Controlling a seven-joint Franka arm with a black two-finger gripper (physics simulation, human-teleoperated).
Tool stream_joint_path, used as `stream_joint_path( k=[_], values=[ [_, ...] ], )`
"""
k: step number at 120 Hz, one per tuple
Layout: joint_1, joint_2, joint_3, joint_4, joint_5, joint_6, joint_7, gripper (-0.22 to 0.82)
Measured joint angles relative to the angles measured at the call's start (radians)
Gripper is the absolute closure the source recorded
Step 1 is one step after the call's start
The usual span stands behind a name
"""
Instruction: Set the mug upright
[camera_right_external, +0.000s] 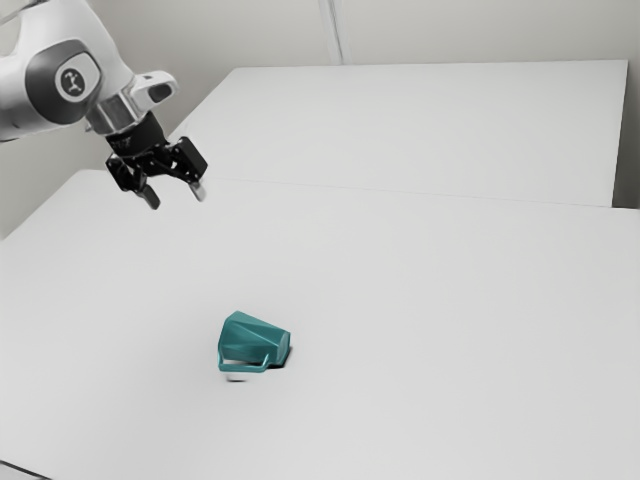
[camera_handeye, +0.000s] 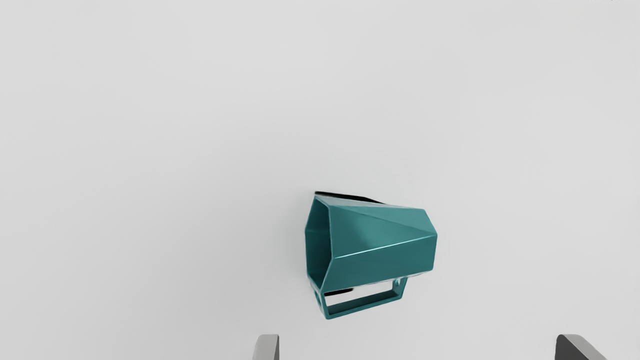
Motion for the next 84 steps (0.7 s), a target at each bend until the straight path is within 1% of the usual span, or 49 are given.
stream_joint_path(
  k=[16, 37, 52, 64, 84],
  values=[
    [-0.001, -0.045, 0.032, -0.118, -0.061, 0.077, -0.004, 0.0],
    [0.0, -0.07, 0.107, -0.283, -0.209, 0.196, 0.034, 0.0],
    [0.0, -0.026, 0.176, -0.308, -0.339, 0.254, 0.098, 0.0],
    [0.0, 0.03, 0.242, -0.323, -0.439, 0.266, 0.169, 0.0],
    [0.001, 0.045, 0.311, -0.405, -0.56, 0.265, 0.297, 0.0]
  ],
)
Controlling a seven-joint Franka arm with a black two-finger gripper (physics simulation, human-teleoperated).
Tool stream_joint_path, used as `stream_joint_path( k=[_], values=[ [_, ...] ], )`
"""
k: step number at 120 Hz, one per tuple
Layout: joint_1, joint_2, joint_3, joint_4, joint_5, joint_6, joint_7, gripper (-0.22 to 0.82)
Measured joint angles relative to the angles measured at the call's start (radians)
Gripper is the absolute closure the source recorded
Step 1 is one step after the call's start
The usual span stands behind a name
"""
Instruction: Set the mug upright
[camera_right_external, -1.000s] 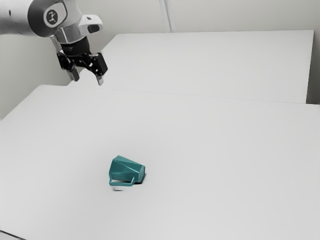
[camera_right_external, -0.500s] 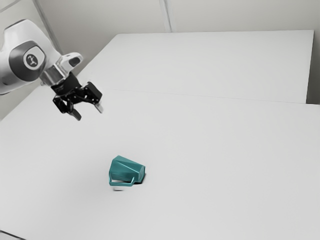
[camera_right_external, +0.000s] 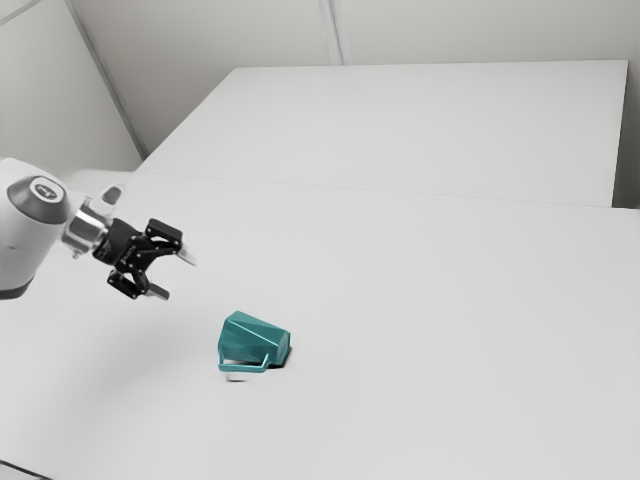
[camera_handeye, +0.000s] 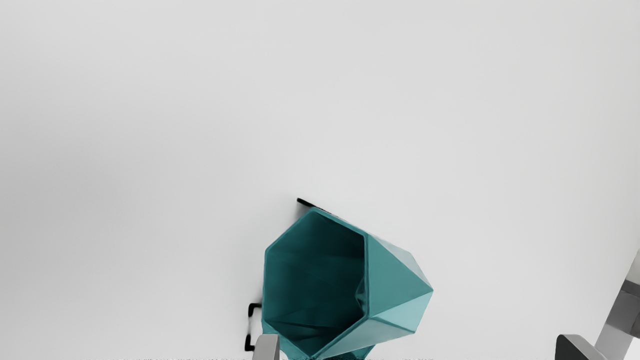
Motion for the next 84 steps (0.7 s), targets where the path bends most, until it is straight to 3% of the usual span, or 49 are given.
stream_joint_path(
  k=[30, 84],
  values=[
    [0.001, 0.043, 0.093, -0.036, -0.055, -0.109, 0.178, 0.0],
    [0.001, 0.134, 0.091, -0.034, -0.116, -0.194, 0.394, 0.0]
  ],
)
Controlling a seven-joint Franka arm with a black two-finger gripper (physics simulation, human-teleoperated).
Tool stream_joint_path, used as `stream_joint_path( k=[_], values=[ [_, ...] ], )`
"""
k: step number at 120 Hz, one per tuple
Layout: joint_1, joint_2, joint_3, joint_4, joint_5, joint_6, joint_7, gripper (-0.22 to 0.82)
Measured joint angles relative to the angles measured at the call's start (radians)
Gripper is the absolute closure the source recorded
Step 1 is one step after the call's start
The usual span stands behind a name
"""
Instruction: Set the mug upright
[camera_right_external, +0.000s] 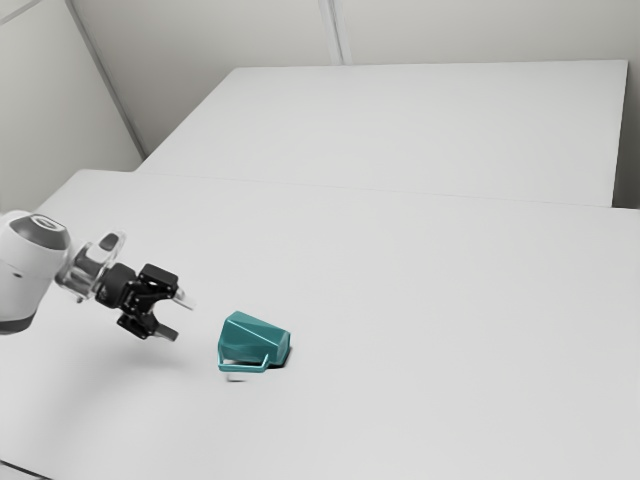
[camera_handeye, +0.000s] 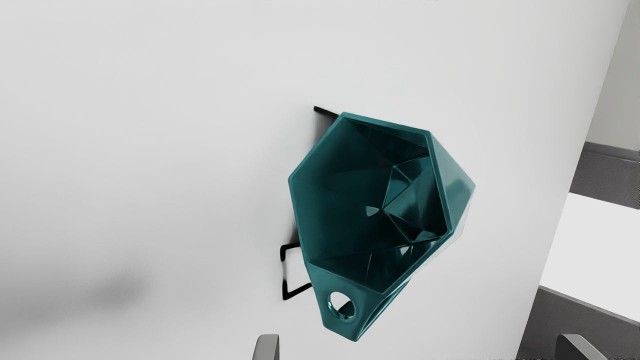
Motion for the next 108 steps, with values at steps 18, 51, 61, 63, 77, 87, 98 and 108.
stream_joint_path(
  k=[18, 51, 61, 63, 77, 87, 98, 108],
  values=[
    [0.013, 0.063, -0.023, 0.027, -0.039, -0.002, 0.045, 0.0],
    [-0.01, 0.093, -0.058, 0.059, -0.087, -0.002, 0.108, 0.0],
    [-0.011, 0.079, -0.066, 0.058, -0.09, -0.002, 0.122, 0.0],
    [-0.01, 0.078, -0.068, 0.058, -0.092, -0.002, 0.124, 0.0],
    [-0.004, 0.076, -0.083, 0.057, -0.102, -0.001, 0.14, 0.0],
    [-0.001, 0.079, -0.094, 0.057, -0.111, 0.001, 0.15, 0.0],
    [0.004, 0.084, -0.112, 0.057, -0.125, 0.005, 0.16, 0.0],
    [0.003, 0.082, -0.132, 0.053, -0.138, 0.013, 0.167, 0.0]
  ],
)
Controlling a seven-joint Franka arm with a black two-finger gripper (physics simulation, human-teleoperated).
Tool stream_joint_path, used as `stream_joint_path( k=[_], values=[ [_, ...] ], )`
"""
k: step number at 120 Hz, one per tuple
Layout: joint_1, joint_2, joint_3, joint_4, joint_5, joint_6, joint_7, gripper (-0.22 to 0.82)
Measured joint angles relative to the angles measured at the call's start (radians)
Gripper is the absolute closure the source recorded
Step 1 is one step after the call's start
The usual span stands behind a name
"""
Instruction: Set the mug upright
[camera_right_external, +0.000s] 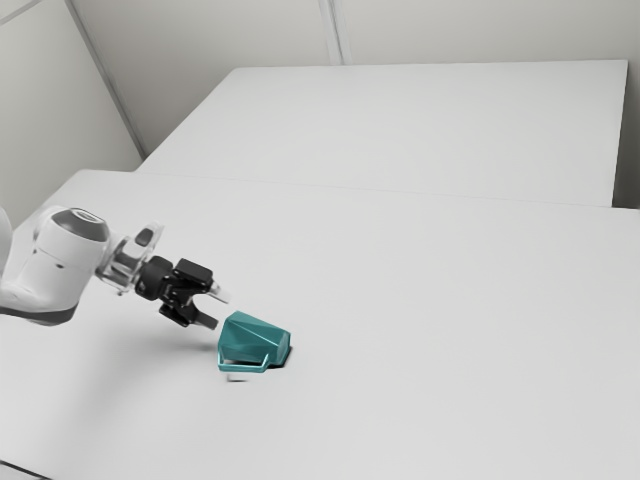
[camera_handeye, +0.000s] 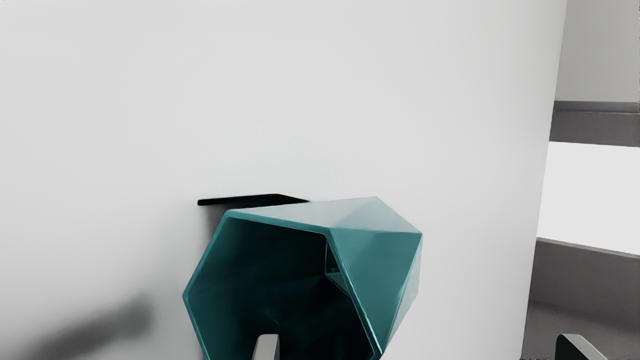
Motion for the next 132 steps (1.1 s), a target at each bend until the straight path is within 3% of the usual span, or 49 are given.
stream_joint_path(
  k=[56, 72, 106, 132],
  values=[
    [-0.075, -0.049, -0.037, -0.077, -0.038, 0.048, 0.029, 0.0],
    [-0.083, -0.046, -0.039, -0.078, -0.039, 0.054, 0.034, 0.05],
    [-0.075, -0.039, -0.039, -0.078, -0.04, 0.059, 0.041, 0.46],
    [-0.064, -0.038, -0.039, -0.078, -0.038, 0.06, 0.045, 0.65]
  ],
)
